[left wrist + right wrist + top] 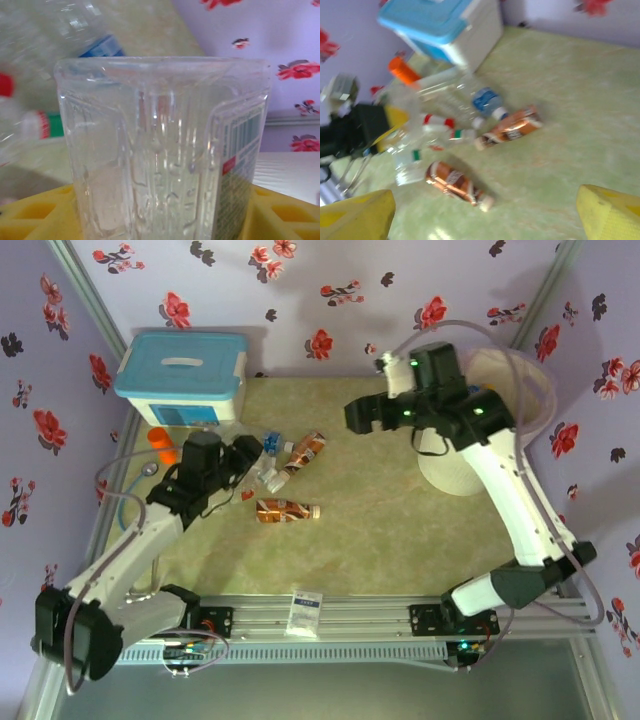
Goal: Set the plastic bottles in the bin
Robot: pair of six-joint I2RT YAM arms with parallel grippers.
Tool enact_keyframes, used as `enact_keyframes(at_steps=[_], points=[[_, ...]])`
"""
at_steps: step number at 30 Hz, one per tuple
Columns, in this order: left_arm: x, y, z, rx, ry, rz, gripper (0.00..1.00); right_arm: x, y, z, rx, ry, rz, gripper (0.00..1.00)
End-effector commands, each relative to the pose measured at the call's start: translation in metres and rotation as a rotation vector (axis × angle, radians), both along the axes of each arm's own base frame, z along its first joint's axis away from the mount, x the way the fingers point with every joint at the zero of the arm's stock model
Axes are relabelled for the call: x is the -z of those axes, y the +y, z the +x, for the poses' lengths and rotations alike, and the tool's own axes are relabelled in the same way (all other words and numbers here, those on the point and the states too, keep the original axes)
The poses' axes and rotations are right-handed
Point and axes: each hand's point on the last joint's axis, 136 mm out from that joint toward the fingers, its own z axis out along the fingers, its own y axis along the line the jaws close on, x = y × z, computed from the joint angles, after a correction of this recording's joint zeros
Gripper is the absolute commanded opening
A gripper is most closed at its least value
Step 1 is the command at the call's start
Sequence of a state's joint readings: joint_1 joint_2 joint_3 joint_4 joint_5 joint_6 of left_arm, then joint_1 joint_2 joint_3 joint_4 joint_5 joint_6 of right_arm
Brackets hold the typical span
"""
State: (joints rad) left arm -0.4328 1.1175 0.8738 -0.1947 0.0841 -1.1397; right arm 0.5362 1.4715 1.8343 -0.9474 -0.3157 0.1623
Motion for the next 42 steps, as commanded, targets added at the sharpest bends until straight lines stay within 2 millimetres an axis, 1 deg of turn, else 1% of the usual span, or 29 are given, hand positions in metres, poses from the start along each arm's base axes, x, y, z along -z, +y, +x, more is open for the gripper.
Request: enact_keyframes(at_steps=[1, 3, 4, 5, 8, 12, 15, 18, 19, 22, 27, 29, 32, 35, 36, 37, 38, 39, 42], points=[[-0.04, -0.029, 0.018, 0.139, -0.127, -0.047, 0.59, 0.019, 0.046, -0.011, -0.105, 0.092, 0.084, 0.92], [-0.052, -0.037, 0.028, 0.151, -0.164, -0.089, 0.57, 0.036, 0.067, -0.014, -0.132, 0.141, 0.107, 0.92], [-0.054, -0.04, 0.031, 0.155, -0.171, -0.102, 0.57, 0.044, 0.075, -0.015, -0.142, 0.164, 0.113, 0.92], [-0.057, -0.043, 0.033, 0.16, -0.176, -0.113, 0.56, 0.055, 0.081, -0.015, -0.146, 0.195, 0.114, 0.92], [-0.061, -0.048, 0.038, 0.177, -0.186, -0.11, 0.56, 0.075, 0.097, -0.014, -0.153, 0.251, 0.113, 0.89], [-0.064, -0.053, 0.041, 0.183, -0.194, -0.138, 0.55, 0.091, 0.119, -0.012, -0.178, 0.304, 0.154, 0.86], [-0.065, -0.058, 0.042, 0.188, -0.198, -0.172, 0.55, 0.104, 0.129, -0.009, -0.184, 0.335, 0.15, 0.84], [-0.066, -0.061, 0.04, 0.193, -0.202, -0.185, 0.54, 0.112, 0.134, -0.003, -0.18, 0.343, 0.151, 0.8], [-0.066, -0.062, 0.04, 0.197, -0.2, -0.187, 0.55, 0.112, 0.136, -0.002, -0.185, 0.347, 0.159, 0.78], [-0.064, -0.063, 0.038, 0.197, -0.197, -0.194, 0.55, 0.116, 0.142, -0.001, -0.193, 0.364, 0.174, 0.68], [-0.062, -0.063, 0.037, 0.193, -0.197, -0.207, 0.54, 0.121, 0.142, 0.004, -0.177, 0.365, 0.176, 0.48], [-0.061, -0.063, 0.037, 0.192, -0.197, -0.206, 0.55, 0.122, 0.142, 0.004, -0.176, 0.369, 0.177, 0.41], [-0.058, -0.063, 0.037, 0.193, -0.192, -0.202, 0.57, 0.12, 0.14, 0.006, -0.171, 0.357, 0.167, 0.37], [-0.059, -0.061, 0.038, 0.195, -0.206, -0.193, 0.75, 0.116, 0.134, 0.011, -0.156, 0.341, 0.155, 0.35], [-0.059, -0.058, 0.037, 0.191, -0.21, -0.187, 0.83, 0.114, 0.13, 0.013, -0.148, 0.333, 0.149, 0.34], [-0.059, -0.054, 0.037, 0.184, -0.212, -0.181, 0.89, 0.112, 0.125, 0.016, -0.136, 0.323, 0.139, 0.34], [-0.059, -0.048, 0.036, 0.177, -0.212, -0.172, 0.97, 0.111, 0.119, 0.019, -0.118, 0.31, 0.124, 0.33], [-0.06, -0.042, 0.035, 0.168, -0.212, -0.159, 1.0, 0.111, 0.112, 0.021, -0.099, 0.3, 0.104, 0.32], [-0.057, -0.025, 0.029, 0.133, -0.209, -0.106, 1.0, 0.106, 0.091, 0.03, -0.048, 0.255, 0.04, 0.31]])
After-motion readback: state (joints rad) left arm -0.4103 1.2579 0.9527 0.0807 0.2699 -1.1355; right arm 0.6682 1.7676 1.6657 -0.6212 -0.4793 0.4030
